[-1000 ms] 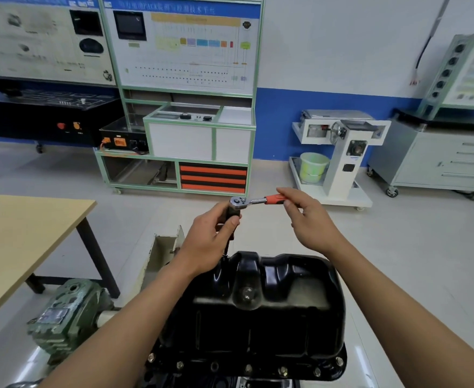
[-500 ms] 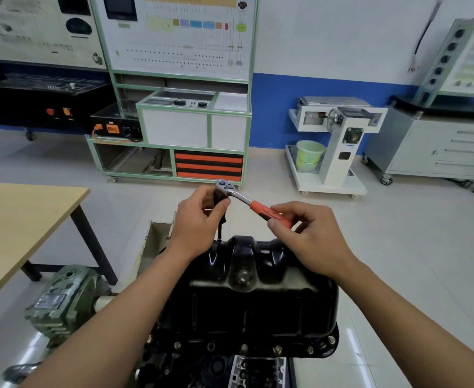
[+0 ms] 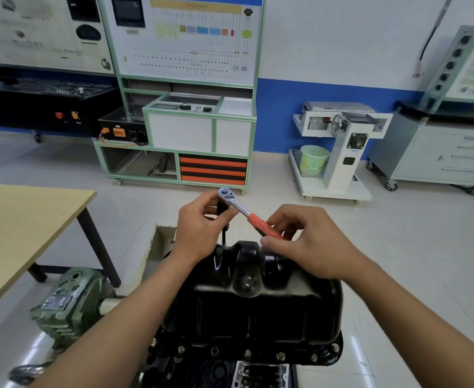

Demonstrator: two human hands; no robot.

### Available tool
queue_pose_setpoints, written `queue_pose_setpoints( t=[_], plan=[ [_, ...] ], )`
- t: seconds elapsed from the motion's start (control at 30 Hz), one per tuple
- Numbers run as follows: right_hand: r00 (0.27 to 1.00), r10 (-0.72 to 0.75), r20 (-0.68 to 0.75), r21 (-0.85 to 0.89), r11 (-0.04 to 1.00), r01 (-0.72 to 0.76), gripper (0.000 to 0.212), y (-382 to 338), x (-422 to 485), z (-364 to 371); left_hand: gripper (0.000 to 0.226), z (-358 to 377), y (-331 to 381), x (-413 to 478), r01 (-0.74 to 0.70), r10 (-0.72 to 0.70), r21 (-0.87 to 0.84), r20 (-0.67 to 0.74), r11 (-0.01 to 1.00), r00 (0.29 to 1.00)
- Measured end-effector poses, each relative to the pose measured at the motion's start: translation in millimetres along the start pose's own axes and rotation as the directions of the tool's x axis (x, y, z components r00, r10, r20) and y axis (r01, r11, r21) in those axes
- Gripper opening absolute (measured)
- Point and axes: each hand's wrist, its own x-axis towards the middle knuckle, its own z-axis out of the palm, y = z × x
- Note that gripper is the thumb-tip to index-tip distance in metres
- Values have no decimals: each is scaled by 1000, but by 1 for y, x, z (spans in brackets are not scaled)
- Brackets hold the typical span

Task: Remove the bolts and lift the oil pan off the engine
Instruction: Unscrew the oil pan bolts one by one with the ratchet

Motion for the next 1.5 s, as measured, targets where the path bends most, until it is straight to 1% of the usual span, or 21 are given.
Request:
queue_pose_setpoints(
  t=[0.07,0.17,0.27,0.3,0.4,0.43,0.5,0.57,0.67,0.73,0.8,0.9,0.97,1.03,1.13,1.23,1.33,1.37,1.43,1.5],
  plan=[
    [1000,8,-7,-85,996,-9,15,9,9,-15,21,0,2,0,-6,6,-4,12,1000,1000],
    [997,20,-75,-232,972,-37,24,23,24,-21,25,1,3,-2,-3,3,-11,27,1000,1000],
    [994,-11,-110,-326,945,-25,22,29,41,-16,28,1,1,-2,6,-5,-2,57,1000,998],
    [993,-25,-112,-337,942,-14,22,30,47,-13,26,1,1,-2,8,-9,5,67,1000,998],
    [987,-77,-141,-330,944,26,29,31,61,-6,10,1,0,-4,-11,6,47,119,999,993],
    [983,-100,-152,-331,942,44,29,31,64,-4,10,1,1,-4,-24,17,56,128,998,992],
    [978,-126,-168,-324,944,66,32,34,66,0,16,1,4,-5,-35,30,42,131,999,991],
    [977,-121,-174,-310,949,62,33,37,64,1,18,1,10,-7,-40,39,1,133,999,990],
    [977,-121,-174,-315,947,62,29,37,58,-3,22,0,14,-7,-32,35,-24,135,999,990],
    [983,-100,-154,-350,936,40,21,32,51,-11,26,0,14,-6,-24,26,-23,119,999,993],
    [992,-59,-115,-403,915,8,15,24,45,-17,23,0,11,-5,-5,7,-23,90,1000,996],
    [999,15,-39,-459,888,-32,12,6,34,-22,15,0,7,-4,23,-21,-30,53,999,998],
    [998,61,26,-442,896,-43,16,-8,28,-22,14,1,5,-3,35,-34,-31,32,999,999],
    [990,102,101,-398,916,-54,25,-22,22,-16,15,1,3,-3,35,-34,-29,33,999,999],
    [977,121,177,-373,927,-47,37,-35,15,1,17,2,2,-3,25,-24,-20,53,999,998],
    [974,105,200,-296,954,-42,38,-37,14,9,18,1,2,-3,22,-20,-34,52,999,998],
    [965,130,226,-252,965,-71,35,-33,18,-1,19,0,2,-3,17,-13,-47,71,999,997],
    [962,144,234,-270,960,-78,33,-32,20,-7,24,-1,3,-2,7,-3,-46,87,999,996],
    [964,160,213,-367,927,-73,28,-28,26,-20,32,-2,4,-1,-14,18,-33,132,999,991],
    [975,156,161,-475,878,-62,20,-23,37,-28,34,-2,6,-1,-22,28,-35,170,999,985]
  ],
)
